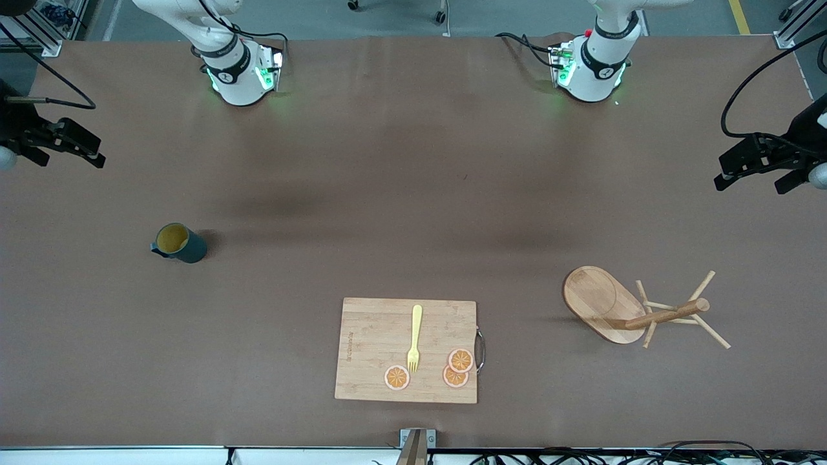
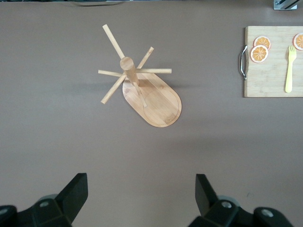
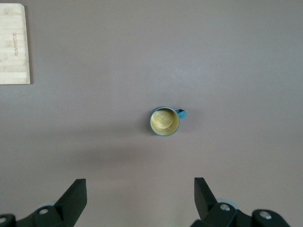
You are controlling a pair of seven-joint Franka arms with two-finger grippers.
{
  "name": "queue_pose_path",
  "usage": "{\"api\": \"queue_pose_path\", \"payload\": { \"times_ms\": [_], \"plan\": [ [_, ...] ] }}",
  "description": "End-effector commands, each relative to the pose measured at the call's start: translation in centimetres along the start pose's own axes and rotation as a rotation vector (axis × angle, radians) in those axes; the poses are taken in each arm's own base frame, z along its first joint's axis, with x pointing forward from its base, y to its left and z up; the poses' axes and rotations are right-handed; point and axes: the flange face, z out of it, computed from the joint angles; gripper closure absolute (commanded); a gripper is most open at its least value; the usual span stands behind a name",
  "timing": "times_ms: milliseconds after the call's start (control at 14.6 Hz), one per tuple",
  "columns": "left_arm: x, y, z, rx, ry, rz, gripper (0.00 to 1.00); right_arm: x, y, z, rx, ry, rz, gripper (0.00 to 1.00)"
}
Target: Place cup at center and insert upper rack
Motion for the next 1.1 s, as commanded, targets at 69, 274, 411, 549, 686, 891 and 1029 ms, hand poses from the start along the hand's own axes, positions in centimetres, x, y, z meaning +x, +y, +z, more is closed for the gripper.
{"api": "queue_pose_path", "payload": {
  "times_ms": [69,274,411,549,686,891,1029],
  "plan": [
    [-0.1,0.2,-0.6,0.004,0.001,0.008,0.0,-0.3,-0.2,-1.5,-0.002,0.041,-0.003,0.0],
    [-0.1,0.1,-0.5,0.004,0.0,0.008,0.0,0.0,-0.3,-1.3,-0.011,0.034,-0.019,0.0],
    [-0.1,0.2,-0.5,0.004,0.0,0.008,0.0,0.0,-0.2,-1.4,-0.011,0.035,-0.017,0.0],
    [-0.1,0.0,-0.5,0.004,0.0,0.005,0.0,0.0,-0.2,-1.4,-0.011,0.035,-0.017,0.0],
    [-0.1,0.0,-0.5,0.003,0.0,0.005,0.0,0.3,-0.2,-0.8,-0.011,0.026,-0.016,0.0],
    [-0.1,0.2,-0.5,0.002,0.0,0.01,0.0,2.0,-0.2,2.1,-0.013,-0.021,-0.016,0.0],
    [-0.1,0.2,-0.5,0.004,0.0,0.01,0.0,2.9,-0.3,4.0,-0.009,-0.055,-0.016,0.0]
  ]
}}
